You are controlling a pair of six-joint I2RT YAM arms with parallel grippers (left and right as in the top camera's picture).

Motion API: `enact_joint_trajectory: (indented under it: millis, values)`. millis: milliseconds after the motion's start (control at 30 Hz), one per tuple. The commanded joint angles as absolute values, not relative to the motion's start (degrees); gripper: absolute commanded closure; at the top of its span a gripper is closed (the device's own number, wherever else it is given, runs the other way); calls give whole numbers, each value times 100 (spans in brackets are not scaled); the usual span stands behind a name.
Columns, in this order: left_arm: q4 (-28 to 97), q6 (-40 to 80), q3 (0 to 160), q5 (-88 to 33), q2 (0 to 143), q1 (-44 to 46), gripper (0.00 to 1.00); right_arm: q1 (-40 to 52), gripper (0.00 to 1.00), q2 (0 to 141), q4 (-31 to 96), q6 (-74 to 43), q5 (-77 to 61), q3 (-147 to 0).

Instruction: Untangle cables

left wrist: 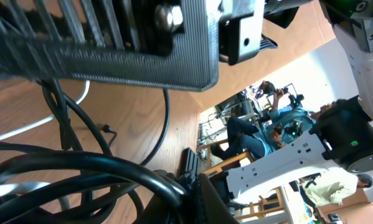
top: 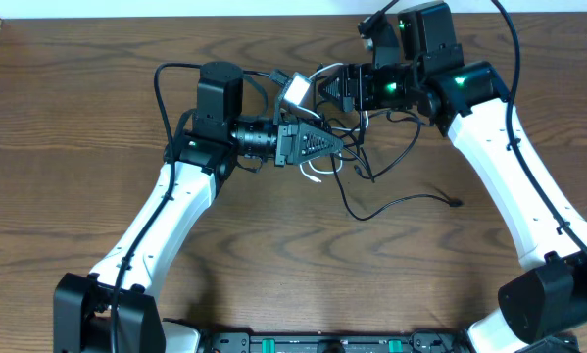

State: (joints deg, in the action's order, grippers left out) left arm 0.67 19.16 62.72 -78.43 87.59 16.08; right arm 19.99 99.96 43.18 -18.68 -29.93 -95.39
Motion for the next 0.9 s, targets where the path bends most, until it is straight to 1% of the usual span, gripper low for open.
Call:
enact_joint_trajectory:
  millis: [0,67,200,300,400,500,633,700,733,767,867]
  values:
    - [93,1330,6361,-8007,8707,1566,92,1907,29,10040,4423,-1903,-3055,-9583]
    - [259,913,6359,-7778,8731,1535,92,1796,29,10040,4515,-1933,-3055,-9596]
    - [1273,373,6359,-6003,8777,1490,92,1387,31,10038,4657,-2255,-3159,-9631]
    - [2097,-19,6359,-4606,8777,1525,92,1055,33,10038,4672,-2287,-3693,-9633]
    - [2484,-244,6359,-3802,8777,1570,92,902,34,10040,4790,-2217,-4047,-9633]
    - [2532,-287,6361,-3376,8777,1623,92,923,34,10042,5002,-2154,-4069,-9631]
    - [2259,-268,6361,-3566,8766,1704,92,1098,34,10042,5100,-1986,-4066,-9631]
    - [1920,141,6361,-3837,8755,1734,92,1212,34,10042,5103,-1876,-4045,-9631]
    - [1697,609,6364,-3852,8753,1734,92,1247,34,10044,5107,-1872,-3977,-9631]
    - [1470,1186,6364,-3830,8755,1732,92,1267,34,10044,5113,-1874,-3883,-9631]
    - [991,3422,6361,-3485,8755,1706,92,1267,34,10044,5140,-1879,-3636,-9631]
